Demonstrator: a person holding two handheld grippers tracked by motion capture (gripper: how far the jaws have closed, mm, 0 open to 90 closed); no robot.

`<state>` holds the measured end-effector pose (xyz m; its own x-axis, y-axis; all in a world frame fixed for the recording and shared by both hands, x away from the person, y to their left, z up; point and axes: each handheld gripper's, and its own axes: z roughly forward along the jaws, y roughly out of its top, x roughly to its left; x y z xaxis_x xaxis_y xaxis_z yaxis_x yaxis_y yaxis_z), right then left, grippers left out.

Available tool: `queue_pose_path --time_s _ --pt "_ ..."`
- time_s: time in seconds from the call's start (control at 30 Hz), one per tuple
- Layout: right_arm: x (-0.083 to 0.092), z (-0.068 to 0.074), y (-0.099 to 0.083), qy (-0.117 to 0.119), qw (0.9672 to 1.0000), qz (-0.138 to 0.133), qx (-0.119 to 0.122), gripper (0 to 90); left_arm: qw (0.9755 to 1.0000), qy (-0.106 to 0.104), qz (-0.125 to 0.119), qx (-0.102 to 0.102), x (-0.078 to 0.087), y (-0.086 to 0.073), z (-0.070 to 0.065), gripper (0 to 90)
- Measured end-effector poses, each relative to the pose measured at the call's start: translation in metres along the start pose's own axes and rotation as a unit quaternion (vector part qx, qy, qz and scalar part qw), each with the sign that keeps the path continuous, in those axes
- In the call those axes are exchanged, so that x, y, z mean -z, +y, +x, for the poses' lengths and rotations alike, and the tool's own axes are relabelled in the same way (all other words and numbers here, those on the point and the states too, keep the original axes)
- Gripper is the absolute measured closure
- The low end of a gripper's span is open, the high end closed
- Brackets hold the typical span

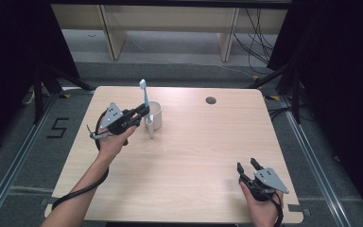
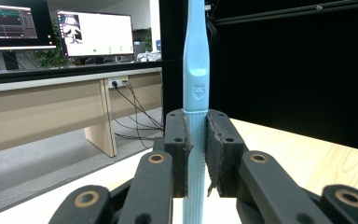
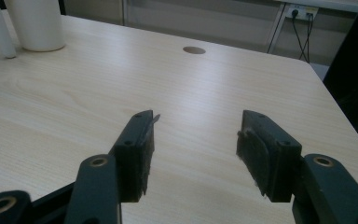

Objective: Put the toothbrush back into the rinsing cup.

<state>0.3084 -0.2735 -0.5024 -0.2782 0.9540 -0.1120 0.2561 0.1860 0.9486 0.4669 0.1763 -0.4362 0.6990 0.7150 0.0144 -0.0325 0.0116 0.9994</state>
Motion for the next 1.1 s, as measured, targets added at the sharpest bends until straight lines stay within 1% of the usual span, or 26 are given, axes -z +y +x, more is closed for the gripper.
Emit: queue_pose_path --time_s 0.07,0.1,0.13,0.17,0.2,0.23,0.27,0.3,0.33,0.4,0.43,0.47,0.5,0.53,0.57,0.6,0.67,0.7,0.8,0.83,0.87,0.9,0.93,0.97,1.0,1.1 --pt "0.000 0.000 0.000 0.000 1.0000 0.000 0.000 46.1 1.0000 0.001 -0.001 0.002 0.000 -0.001 0.000 78.8" --pt "0.000 0.001 0.000 0.002 1.0000 0.003 -0.007 46.1 1.0000 0.002 -0.001 0.002 -0.001 -0.001 0.001 78.8" --pt "0.000 0.003 0.000 0.007 0.9998 0.004 -0.020 46.1 1.0000 0.001 -0.001 0.002 -0.001 -0.001 0.001 78.8" --pt "0.000 0.004 0.000 0.009 0.9996 0.006 -0.024 46.0 1.0000 0.002 0.001 0.001 -0.001 -0.002 0.001 78.8" --pt "0.000 0.004 0.000 0.009 0.9996 0.006 -0.025 46.1 1.0000 0.003 0.001 0.001 -0.001 -0.002 0.001 78.8" --pt "0.000 0.001 0.000 0.001 1.0000 -0.001 -0.004 46.0 1.0000 0.004 0.001 0.001 -0.001 -0.003 0.001 78.8" --pt "0.000 0.001 0.000 0.002 1.0000 0.001 -0.005 46.1 1.0000 0.004 0.002 0.001 -0.002 -0.003 0.002 78.8" --pt "0.001 0.002 0.000 0.002 0.9999 0.003 -0.015 46.0 1.0000 0.006 0.003 0.001 -0.001 -0.004 0.002 78.7" --pt "0.000 0.000 0.000 0.000 1.0000 -0.001 -0.003 46.0 1.0000 0.007 0.003 0.003 -0.002 -0.005 0.002 78.8" --pt "0.001 0.003 0.000 0.006 0.9997 0.006 -0.021 46.0 1.0000 0.007 0.005 0.004 -0.002 -0.006 0.003 78.8" --pt "0.001 0.003 0.000 0.003 0.9996 0.007 -0.026 46.1 0.9999 0.007 0.005 0.005 -0.003 -0.007 0.003 78.8" --pt "0.001 0.003 0.000 0.005 0.9997 0.007 -0.025 46.0 0.9999 0.007 0.006 0.007 -0.003 -0.008 0.003 78.8" --pt "0.001 0.001 0.000 0.001 1.0000 0.001 -0.004 46.1 0.9999 0.007 0.006 0.007 -0.003 -0.008 0.003 78.8" --pt "0.001 0.002 0.000 0.000 0.9999 0.002 -0.015 46.1 0.9999 0.007 0.007 0.007 -0.003 -0.009 0.003 78.8" --pt "0.002 0.004 0.000 0.004 0.9995 0.012 -0.030 46.1 0.9999 0.007 0.009 0.007 -0.003 -0.010 0.003 78.8" --pt "0.001 0.002 0.000 0.005 0.9998 0.007 -0.019 46.0 0.9999 0.007 0.009 0.007 -0.004 -0.011 0.003 78.8" --pt "0.001 0.002 0.000 0.004 0.9997 0.006 -0.022 46.0 0.9999 0.008 0.011 0.007 -0.004 -0.012 0.003 78.7" --pt "0.001 0.001 0.000 0.003 0.9998 0.005 -0.018 46.1 0.9999 0.008 0.011 0.007 -0.004 -0.012 0.003 78.7" --pt "0.001 0.002 0.000 0.004 0.9998 0.005 -0.019 46.0 0.9998 0.010 0.013 0.007 -0.005 -0.014 0.004 78.8" --pt "0.001 0.001 0.000 0.003 0.9999 0.004 -0.014 46.0 0.9998 0.011 0.014 0.008 -0.005 -0.015 0.005 78.7" --pt "0.001 0.002 0.000 0.005 0.9998 0.006 -0.018 46.1 0.9998 0.011 0.014 0.008 -0.005 -0.015 0.005 78.7" --pt "0.002 0.001 0.000 0.002 0.9999 0.007 -0.015 46.0 0.9998 0.011 0.015 0.008 -0.005 -0.016 0.005 78.7" --pt "0.001 0.001 0.000 0.006 0.9998 0.008 -0.016 46.0 0.9998 0.012 0.016 0.008 -0.005 -0.016 0.005 78.7" --pt "0.002 0.004 0.000 0.003 0.9994 0.014 -0.032 46.0 0.9998 0.012 0.016 0.009 -0.006 -0.017 0.005 78.8" --pt "0.001 0.002 0.000 0.003 0.9998 0.007 -0.019 46.0 0.9998 0.012 0.016 0.010 -0.006 -0.017 0.005 78.8" --pt "0.001 0.002 0.000 0.004 0.9998 0.006 -0.021 46.0 0.9997 0.014 0.018 0.009 -0.006 -0.018 0.006 78.8"
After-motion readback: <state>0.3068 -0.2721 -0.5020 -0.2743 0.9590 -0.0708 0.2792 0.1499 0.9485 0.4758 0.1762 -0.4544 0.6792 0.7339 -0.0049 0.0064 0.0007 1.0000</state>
